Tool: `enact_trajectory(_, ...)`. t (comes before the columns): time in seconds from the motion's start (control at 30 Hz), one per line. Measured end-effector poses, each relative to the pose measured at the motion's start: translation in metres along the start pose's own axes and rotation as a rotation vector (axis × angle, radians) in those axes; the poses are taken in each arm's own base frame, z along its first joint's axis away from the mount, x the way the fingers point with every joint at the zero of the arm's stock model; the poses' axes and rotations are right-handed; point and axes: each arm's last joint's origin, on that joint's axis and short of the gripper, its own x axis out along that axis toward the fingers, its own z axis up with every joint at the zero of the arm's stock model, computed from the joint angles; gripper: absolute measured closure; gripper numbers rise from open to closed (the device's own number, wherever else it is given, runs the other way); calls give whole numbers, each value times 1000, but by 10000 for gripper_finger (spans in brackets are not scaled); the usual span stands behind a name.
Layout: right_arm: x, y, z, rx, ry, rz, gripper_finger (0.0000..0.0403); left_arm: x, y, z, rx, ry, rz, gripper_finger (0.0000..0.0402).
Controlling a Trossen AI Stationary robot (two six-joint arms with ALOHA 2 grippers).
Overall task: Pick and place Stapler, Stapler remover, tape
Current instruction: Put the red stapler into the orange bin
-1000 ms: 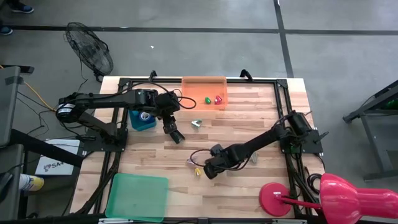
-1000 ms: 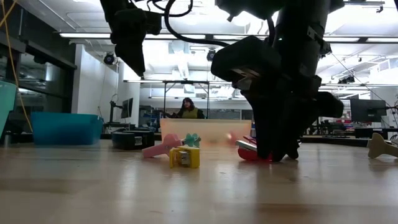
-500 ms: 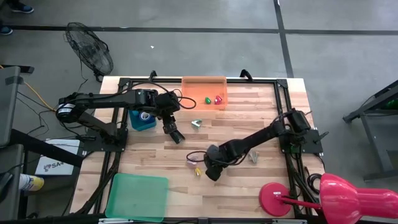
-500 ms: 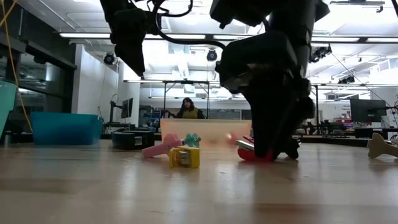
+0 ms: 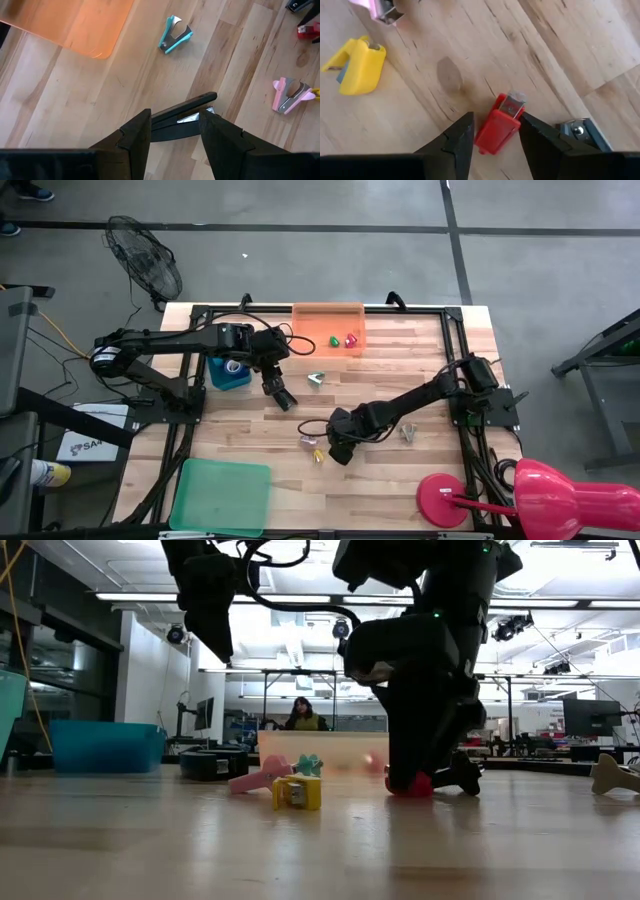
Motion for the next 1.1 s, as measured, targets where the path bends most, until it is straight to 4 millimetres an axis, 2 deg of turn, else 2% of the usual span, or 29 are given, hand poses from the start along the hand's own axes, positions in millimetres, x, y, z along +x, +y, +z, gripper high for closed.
enact_trajectory(0.37, 0, 2, -4, -68, 6, -6, 264, 0, 0, 0, 1, -3, 3, 238)
enact_trajectory(0.73, -1, 2, -4, -30, 18, 6, 346, 0, 0, 0, 18, -4, 2, 238)
enact_trajectory(0.8, -1, 3, -3, -30, 17, 19, 348, 0, 0, 0, 18, -4, 2, 238)
enact_trajectory(1.1, -3, 0, 20, -30, 60, 178, 348, 0, 0, 0, 26, -4, 2, 238)
